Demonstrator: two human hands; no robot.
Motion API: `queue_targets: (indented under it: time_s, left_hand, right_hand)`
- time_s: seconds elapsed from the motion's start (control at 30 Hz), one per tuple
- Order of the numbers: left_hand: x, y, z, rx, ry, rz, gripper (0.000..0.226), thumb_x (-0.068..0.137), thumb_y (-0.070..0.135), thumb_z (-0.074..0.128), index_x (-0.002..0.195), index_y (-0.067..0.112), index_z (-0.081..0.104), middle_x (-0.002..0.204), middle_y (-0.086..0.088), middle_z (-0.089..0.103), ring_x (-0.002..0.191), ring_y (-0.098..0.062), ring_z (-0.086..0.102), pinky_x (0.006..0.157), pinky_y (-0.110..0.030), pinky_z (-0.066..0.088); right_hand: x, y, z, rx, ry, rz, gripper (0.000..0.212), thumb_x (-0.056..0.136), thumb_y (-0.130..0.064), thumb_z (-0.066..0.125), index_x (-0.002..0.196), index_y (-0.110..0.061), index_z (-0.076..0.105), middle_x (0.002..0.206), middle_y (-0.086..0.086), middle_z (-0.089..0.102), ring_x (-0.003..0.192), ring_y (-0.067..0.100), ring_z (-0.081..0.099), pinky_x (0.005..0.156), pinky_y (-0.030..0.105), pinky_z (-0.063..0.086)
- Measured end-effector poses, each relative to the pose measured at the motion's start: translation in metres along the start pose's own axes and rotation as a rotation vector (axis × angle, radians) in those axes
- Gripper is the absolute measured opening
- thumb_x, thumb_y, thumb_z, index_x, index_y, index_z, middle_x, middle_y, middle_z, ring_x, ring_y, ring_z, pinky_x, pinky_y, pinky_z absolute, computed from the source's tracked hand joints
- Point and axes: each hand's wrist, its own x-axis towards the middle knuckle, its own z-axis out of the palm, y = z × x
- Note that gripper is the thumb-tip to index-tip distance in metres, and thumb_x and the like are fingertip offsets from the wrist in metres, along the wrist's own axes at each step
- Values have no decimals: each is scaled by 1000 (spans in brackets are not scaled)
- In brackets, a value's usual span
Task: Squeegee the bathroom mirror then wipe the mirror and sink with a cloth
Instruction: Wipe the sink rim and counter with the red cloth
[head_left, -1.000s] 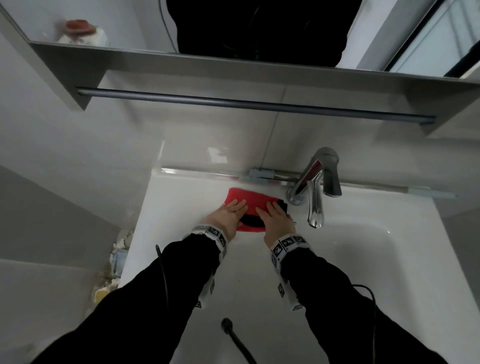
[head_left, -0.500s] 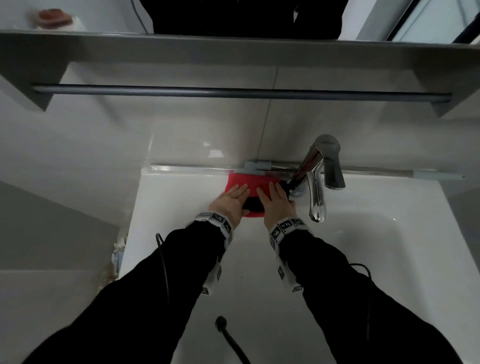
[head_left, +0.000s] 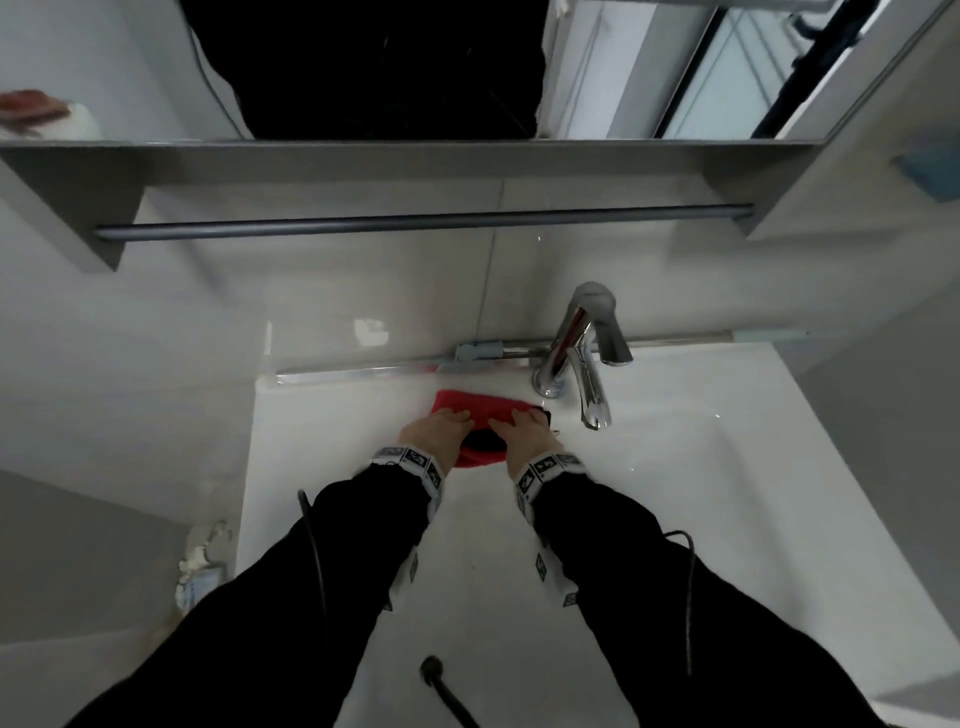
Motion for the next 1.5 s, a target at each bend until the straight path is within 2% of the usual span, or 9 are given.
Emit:
queue_targets:
  time_s: [0.07, 0.2, 0.5, 0.7, 0.93, 1.1, 1.27, 1.5]
  left_hand:
    - [-8, 4, 2, 5, 51, 28, 48, 99, 15, 33, 147, 18, 27, 156, -1, 21, 143, -18, 22, 117, -32, 20]
    - [-22, 13, 9, -38, 123, 59, 49, 97, 12, 35, 146, 20, 31, 156, 2, 21, 143, -13, 21, 115, -27, 16]
    - [-33, 51, 13, -84, 136, 61, 46, 98, 17, 34, 144, 21, 35, 156, 2, 22, 143, -13, 21, 117, -29, 18]
    - [-28, 101, 8, -104, 183, 55, 47, 98, 15, 35, 144, 20, 35, 156, 2, 23, 143, -13, 21, 117, -25, 14]
    - [-13, 175, -1, -185, 277, 5, 47, 97, 15, 38, 144, 20, 36, 156, 0, 22, 143, -13, 21, 114, -21, 10]
    - [3, 222, 1, -260, 324, -49, 42, 97, 16, 39, 139, 19, 44, 150, 0, 33, 137, -15, 33, 110, -18, 22]
    - [12, 256, 6, -271, 331, -115, 40, 96, 19, 41, 135, 19, 49, 146, -3, 36, 136, -15, 34, 107, -19, 27]
    - [38, 263, -4, -165, 360, -179, 42, 98, 17, 37, 139, 19, 40, 153, 0, 24, 145, -13, 12, 112, -32, 31]
  right_hand:
    - [-11, 3, 3, 30, 28, 15, 52, 96, -14, 38, 145, -30, 33, 149, 5, 28, 140, 28, 16, 112, 41, 30]
    - [-37, 11, 10, 61, 66, 50, 50, 96, -17, 35, 143, -35, 35, 148, 2, 28, 140, 24, 14, 108, 43, 33]
    - [-68, 44, 4, -1, 45, 22, 54, 93, -15, 43, 143, -34, 35, 149, 2, 28, 142, 24, 14, 110, 43, 30]
    - [-84, 94, -5, -31, 52, -42, 55, 92, -11, 42, 141, -35, 38, 145, 4, 34, 140, 25, 20, 110, 39, 32]
    - [-95, 171, -29, -92, 20, -126, 55, 91, -13, 44, 141, -34, 38, 148, 7, 32, 139, 30, 21, 112, 38, 28]
    - [-97, 221, -35, -122, 27, -186, 56, 91, -12, 44, 142, -33, 38, 148, 7, 32, 139, 28, 21, 113, 38, 28]
    - [-95, 255, -36, -148, 44, -263, 49, 94, -15, 38, 140, -33, 41, 143, 5, 37, 137, 24, 24, 110, 36, 30]
    - [-65, 271, -48, -147, 98, -318, 49, 97, -16, 34, 143, -32, 38, 147, 2, 36, 140, 21, 21, 110, 35, 29]
